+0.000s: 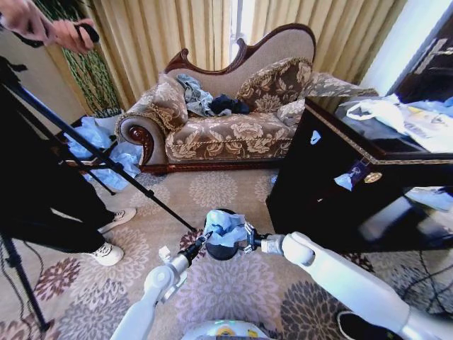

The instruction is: Place a garbage bag over the trash bin.

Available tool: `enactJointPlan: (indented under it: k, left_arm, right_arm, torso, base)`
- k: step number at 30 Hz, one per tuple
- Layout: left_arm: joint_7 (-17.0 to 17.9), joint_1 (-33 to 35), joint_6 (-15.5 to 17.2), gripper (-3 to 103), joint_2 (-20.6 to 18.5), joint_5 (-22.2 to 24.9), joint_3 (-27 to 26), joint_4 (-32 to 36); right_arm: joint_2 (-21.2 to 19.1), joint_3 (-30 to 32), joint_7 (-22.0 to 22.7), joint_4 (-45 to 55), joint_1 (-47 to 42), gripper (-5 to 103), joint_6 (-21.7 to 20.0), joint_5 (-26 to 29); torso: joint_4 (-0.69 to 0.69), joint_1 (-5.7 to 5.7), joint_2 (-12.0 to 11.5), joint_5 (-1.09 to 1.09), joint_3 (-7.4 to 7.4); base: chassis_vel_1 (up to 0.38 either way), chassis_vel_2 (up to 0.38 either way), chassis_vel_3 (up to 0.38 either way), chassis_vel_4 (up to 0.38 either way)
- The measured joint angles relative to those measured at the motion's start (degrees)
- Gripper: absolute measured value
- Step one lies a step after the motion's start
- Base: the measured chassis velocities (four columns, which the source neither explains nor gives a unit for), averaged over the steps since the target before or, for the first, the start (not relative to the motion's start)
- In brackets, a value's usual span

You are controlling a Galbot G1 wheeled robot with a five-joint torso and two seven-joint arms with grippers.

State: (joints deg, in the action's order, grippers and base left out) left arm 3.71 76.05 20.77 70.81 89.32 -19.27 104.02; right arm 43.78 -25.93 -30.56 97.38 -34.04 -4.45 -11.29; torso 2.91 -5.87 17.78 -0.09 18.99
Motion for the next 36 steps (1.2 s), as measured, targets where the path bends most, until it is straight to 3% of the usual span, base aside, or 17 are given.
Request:
enactJointPlan:
  k: [1,4,19,25,36]
  left_arm:
    - [0.0,0.0,0.0,0,0.0,0.0,0.0,0.0]
    - [-0.1,0.3,0.0,0,-0.1,0.0,-0.1,0.9]
    - [-0.7,1.1,0.0,0,-1.4,-0.1,-1.1,0.9]
    - [-1.1,1.7,-0.1,0,-1.6,-0.7,-1.6,0.2]
    - [-1.8,2.9,-0.7,0,-1.7,-2.6,-2.9,-1.3]
  right_arm:
    - [0.0,0.0,0.0,0.0,0.0,86,0.0,0.0]
    - [-0.3,-0.4,-0.8,-0.7,-0.1,73,0.5,-1.2]
    - [0.0,2.3,1.0,-0.8,-8.2,56,1.4,-4.8]
    - [1.4,2.6,1.8,-1.2,-9.9,55,1.6,-5.8]
    - [7.5,2.6,3.5,-5.1,-11.4,56,1.7,-9.1]
  torso:
    - [0.0,0.0,0.0,0.0,0.0]
    - [0.0,0.0,0.0,0.0,0.0]
    - [0.01,0.01,0.0,0.01,-0.01]
    - [0.01,0.01,0.0,0.0,-0.01]
    - [0.01,0.01,0.0,-0.01,-0.01]
  base:
    - [0.0,0.0,0.0,0.0]
    - [0.0,0.0,0.0,0.0]
    - [0.0,0.0,0.0,0.0]
    - [0.0,0.0,0.0,0.0]
    - [0.0,0.0,0.0,0.0]
